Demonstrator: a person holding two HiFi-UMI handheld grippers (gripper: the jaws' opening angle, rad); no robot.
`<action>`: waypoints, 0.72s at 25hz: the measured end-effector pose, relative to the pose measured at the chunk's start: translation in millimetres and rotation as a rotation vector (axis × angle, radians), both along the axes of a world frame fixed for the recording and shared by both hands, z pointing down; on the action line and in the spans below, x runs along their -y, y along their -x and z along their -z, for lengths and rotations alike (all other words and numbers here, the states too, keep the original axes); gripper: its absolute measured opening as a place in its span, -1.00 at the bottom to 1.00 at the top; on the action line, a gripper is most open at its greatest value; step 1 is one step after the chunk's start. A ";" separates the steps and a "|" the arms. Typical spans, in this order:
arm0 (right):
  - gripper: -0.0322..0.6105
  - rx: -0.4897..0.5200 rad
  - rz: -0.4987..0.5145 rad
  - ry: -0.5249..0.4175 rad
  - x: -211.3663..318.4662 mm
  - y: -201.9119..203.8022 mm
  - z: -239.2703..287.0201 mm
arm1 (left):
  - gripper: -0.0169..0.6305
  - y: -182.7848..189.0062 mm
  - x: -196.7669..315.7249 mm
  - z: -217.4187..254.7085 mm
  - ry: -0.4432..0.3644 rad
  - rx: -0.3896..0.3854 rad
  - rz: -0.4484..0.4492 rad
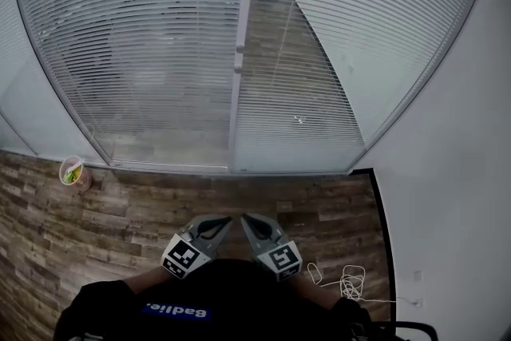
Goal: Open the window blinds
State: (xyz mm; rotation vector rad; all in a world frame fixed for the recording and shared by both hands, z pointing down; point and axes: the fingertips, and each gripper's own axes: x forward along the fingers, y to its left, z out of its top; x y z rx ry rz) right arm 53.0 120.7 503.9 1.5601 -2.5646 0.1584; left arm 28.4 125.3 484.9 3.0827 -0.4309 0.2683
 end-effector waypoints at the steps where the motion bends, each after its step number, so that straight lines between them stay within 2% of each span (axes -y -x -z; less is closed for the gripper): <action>1: -0.89 0.002 0.000 0.001 0.6 0.1 -1.1 | -0.95 0.3 0.4 -0.4 0.000 0.001 0.000; 18: -0.89 0.008 -0.002 0.029 2.4 0.3 -6.4 | -0.95 -0.7 2.7 -1.7 0.003 0.008 -0.006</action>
